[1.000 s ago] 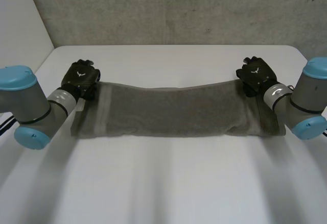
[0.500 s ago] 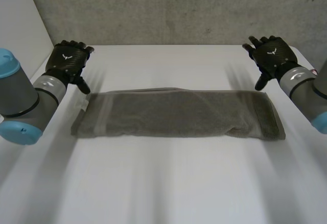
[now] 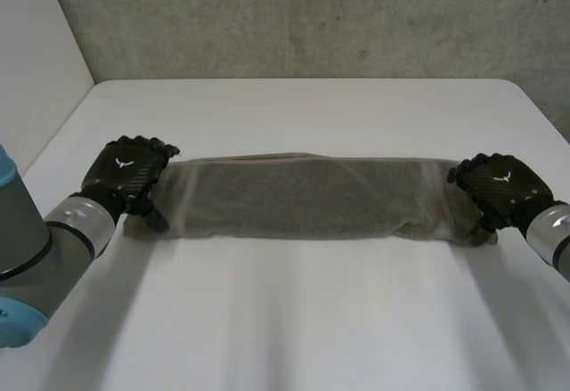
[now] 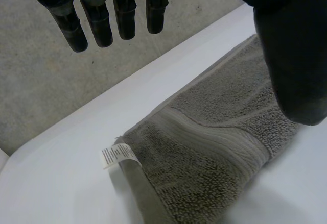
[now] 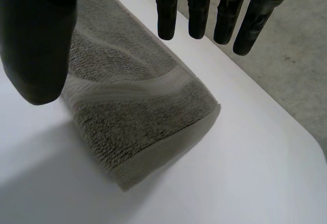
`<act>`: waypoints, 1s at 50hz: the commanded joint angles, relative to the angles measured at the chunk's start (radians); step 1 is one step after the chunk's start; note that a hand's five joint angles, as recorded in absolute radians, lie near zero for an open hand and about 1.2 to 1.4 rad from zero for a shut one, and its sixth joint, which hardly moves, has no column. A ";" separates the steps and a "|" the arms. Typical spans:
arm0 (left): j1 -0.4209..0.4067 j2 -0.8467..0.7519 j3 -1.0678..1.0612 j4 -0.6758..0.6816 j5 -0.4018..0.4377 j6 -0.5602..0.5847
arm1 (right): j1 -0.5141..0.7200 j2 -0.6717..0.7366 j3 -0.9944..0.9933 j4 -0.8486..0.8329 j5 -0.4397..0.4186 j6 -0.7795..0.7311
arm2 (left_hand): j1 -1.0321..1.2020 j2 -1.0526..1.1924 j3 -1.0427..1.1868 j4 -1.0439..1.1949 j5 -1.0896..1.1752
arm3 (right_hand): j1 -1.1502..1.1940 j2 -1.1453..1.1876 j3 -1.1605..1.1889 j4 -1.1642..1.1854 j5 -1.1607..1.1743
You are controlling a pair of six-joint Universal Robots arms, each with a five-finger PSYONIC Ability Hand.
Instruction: Fold the towel.
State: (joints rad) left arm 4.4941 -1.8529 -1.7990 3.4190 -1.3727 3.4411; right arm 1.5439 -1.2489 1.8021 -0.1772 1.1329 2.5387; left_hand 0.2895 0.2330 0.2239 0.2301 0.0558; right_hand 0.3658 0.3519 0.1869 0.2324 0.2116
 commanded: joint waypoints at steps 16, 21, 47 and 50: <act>-0.003 -0.023 -0.039 0.106 -0.039 -0.099 | -0.047 0.155 0.006 -0.122 -0.068 -0.054 | -0.073 -0.017 -0.049 -0.056 -0.014 | 0.195 0.209 -0.012 -0.058 0.174; -0.016 -0.023 -0.043 0.115 -0.039 -0.099 | -0.045 0.172 -0.001 -0.137 -0.065 -0.055 | -0.076 -0.019 -0.049 -0.056 -0.017 | 0.318 0.332 -0.012 -0.058 0.297; -0.007 -0.019 -0.057 0.114 -0.039 -0.097 | -0.192 0.207 -0.113 -0.146 -0.073 -0.078 | -0.076 -0.019 -0.049 -0.056 -0.017 | 1.030 1.044 -0.012 -0.058 1.010; -0.004 -0.017 -0.059 0.114 -0.039 -0.099 | -0.251 0.204 -0.139 -0.146 -0.076 -0.095 | -0.076 -0.019 -0.049 -0.056 -0.017 | 1.030 1.044 -0.012 -0.058 1.010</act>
State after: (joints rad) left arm 4.4840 -1.8723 -1.8537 3.5333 -1.4113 3.3431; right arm 1.3752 -1.0409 1.7044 -0.3240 1.0582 2.4703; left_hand 0.2895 0.2330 0.2239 0.2301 0.0558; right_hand 1.2766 1.3144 0.1868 0.2324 1.1438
